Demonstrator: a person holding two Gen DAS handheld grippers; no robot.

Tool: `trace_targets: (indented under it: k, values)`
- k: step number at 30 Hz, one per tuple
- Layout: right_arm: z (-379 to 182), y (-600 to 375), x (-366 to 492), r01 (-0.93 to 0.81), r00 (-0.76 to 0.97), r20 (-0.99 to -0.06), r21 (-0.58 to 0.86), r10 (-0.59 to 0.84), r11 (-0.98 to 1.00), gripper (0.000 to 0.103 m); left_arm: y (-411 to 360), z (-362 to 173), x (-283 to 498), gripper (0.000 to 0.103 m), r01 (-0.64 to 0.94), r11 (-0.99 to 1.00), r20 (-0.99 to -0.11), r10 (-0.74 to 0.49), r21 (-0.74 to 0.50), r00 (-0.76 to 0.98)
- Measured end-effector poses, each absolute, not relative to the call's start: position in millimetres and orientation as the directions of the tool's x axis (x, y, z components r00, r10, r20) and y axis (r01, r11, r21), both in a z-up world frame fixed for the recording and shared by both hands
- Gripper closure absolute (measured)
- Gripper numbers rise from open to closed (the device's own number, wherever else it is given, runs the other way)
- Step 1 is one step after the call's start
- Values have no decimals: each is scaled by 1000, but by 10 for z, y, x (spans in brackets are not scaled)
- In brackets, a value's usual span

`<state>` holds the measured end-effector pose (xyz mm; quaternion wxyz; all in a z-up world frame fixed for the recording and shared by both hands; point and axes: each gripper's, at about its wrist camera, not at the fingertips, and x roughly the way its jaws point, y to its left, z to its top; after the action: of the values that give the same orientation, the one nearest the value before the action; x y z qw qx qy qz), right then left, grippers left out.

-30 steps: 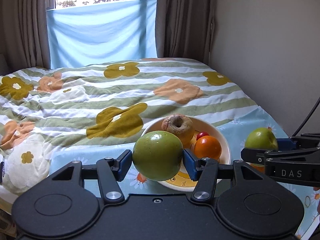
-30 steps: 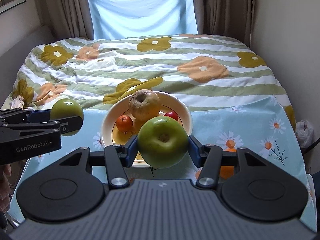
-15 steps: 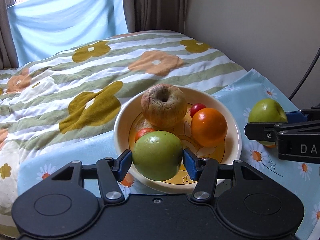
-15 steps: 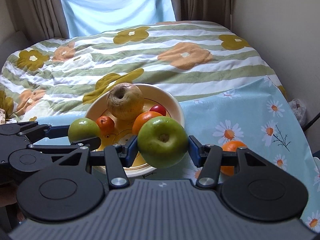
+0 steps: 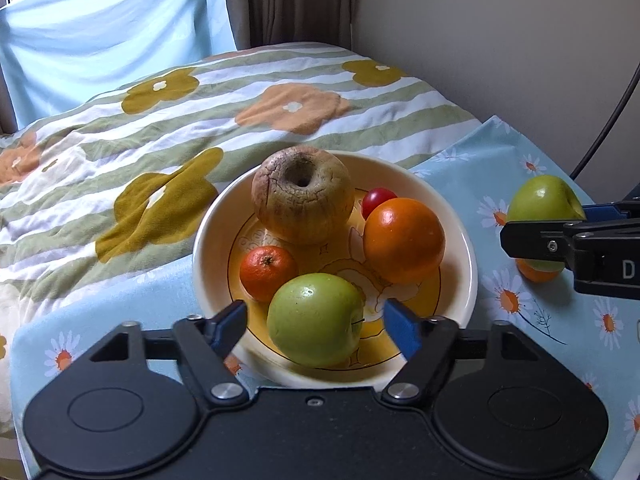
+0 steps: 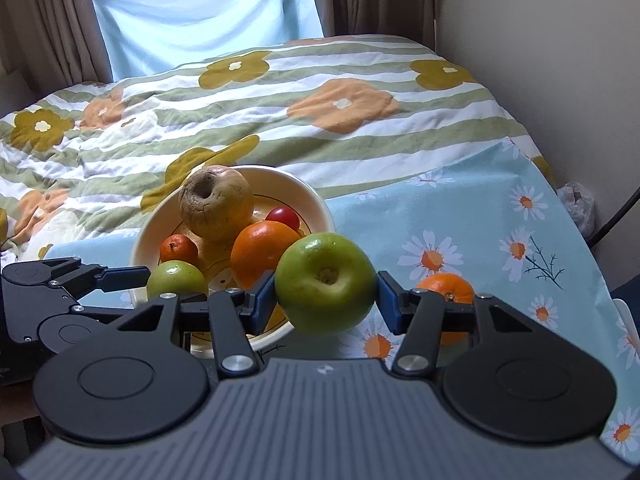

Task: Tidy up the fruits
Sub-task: 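Open the left gripper over the bowl while the right gripper releases its green apple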

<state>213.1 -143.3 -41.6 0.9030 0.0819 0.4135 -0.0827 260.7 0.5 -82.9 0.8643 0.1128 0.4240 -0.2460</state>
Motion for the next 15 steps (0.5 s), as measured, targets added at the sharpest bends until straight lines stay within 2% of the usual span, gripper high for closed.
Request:
trace_targets:
  k: [9,15]
  values:
    - [-346,-1399,2153,185,653,-754,79,-63,980,35,228,-570,2417,13,480,877,-742,-334,-19,582]
    - [-401,-1302,2214,102,650,-760,89,1,991,35,428,-448,2235,13,392,920,-721,-280,-13,634]
